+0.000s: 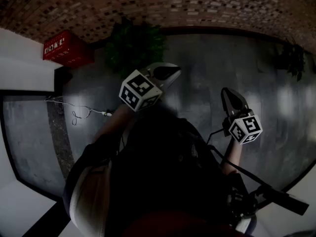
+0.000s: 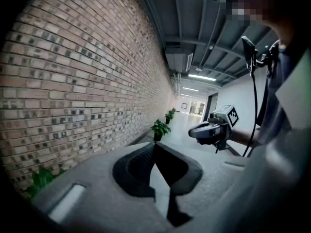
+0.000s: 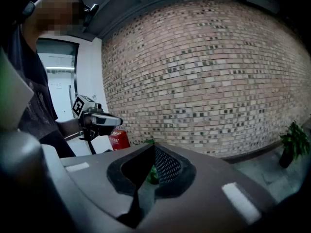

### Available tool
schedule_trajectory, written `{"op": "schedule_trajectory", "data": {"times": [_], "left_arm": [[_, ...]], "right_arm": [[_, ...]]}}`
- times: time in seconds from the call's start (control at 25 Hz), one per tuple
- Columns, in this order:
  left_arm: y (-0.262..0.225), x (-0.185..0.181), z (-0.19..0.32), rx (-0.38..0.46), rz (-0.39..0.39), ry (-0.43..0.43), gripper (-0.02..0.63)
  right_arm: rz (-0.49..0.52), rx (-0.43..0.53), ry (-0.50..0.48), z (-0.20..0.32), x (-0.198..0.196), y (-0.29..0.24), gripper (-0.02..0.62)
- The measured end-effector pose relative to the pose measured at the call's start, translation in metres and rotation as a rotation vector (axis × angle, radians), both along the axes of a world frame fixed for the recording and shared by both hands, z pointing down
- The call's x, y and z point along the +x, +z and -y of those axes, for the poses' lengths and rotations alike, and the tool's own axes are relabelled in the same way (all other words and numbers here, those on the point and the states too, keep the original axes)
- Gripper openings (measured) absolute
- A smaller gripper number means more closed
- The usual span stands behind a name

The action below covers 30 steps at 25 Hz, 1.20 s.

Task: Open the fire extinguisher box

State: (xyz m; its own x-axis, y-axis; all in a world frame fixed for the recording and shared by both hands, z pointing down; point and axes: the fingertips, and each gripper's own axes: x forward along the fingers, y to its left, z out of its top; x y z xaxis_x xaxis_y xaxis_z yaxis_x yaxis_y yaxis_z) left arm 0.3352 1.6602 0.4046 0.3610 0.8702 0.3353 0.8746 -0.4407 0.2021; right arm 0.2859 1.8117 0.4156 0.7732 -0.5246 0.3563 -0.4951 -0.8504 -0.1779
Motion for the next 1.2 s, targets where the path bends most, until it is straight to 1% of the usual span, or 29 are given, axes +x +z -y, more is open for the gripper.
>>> {"op": "schedule_trajectory", "data": {"times": [0.2,0.32,0.4,0.52,0.68,0.8,0.92,1.08,1.2], "left_arm": [[-0.002,0.030,0.070,-0.014,-0.045,-0.075,0.000],[-0.005,0.055,0.120,-0.034,-0.062,-0.172,0.000],[-0.003,0.066,0.155,-0.041,-0.061,-0.234,0.000],[-0.001,0.069,0.201,-0.060,-0.051,-0.318,0.000],[0.003,0.077,0.252,-0.077,-0.015,-0.461,0.000],[0.005,0.076,0.281,-0.061,-0.001,-0.546,0.000],[0.009,0.074,0.299,-0.051,0.021,-0.605,0.000],[0.010,0.076,0.320,-0.020,0.035,-0.705,0.000],[0.006,0.075,0.327,-0.016,0.048,-0.777,0.000]], "right_arm": [[0.012,-0.005,-0.054,0.064,0.030,0.010,0.000],[0.036,-0.021,-0.090,0.096,0.061,0.015,0.000],[0.048,-0.017,-0.126,0.122,0.077,0.018,0.000],[0.055,-0.022,-0.213,0.165,0.095,0.019,0.000],[0.064,-0.052,-0.349,0.215,0.126,0.017,0.000],[0.090,-0.046,-0.431,0.242,0.144,0.021,0.000],[0.110,-0.051,-0.490,0.260,0.156,0.026,0.000],[0.099,-0.057,-0.590,0.285,0.175,0.032,0.000],[0.073,-0.032,-0.657,0.302,0.190,0.027,0.000]]}}
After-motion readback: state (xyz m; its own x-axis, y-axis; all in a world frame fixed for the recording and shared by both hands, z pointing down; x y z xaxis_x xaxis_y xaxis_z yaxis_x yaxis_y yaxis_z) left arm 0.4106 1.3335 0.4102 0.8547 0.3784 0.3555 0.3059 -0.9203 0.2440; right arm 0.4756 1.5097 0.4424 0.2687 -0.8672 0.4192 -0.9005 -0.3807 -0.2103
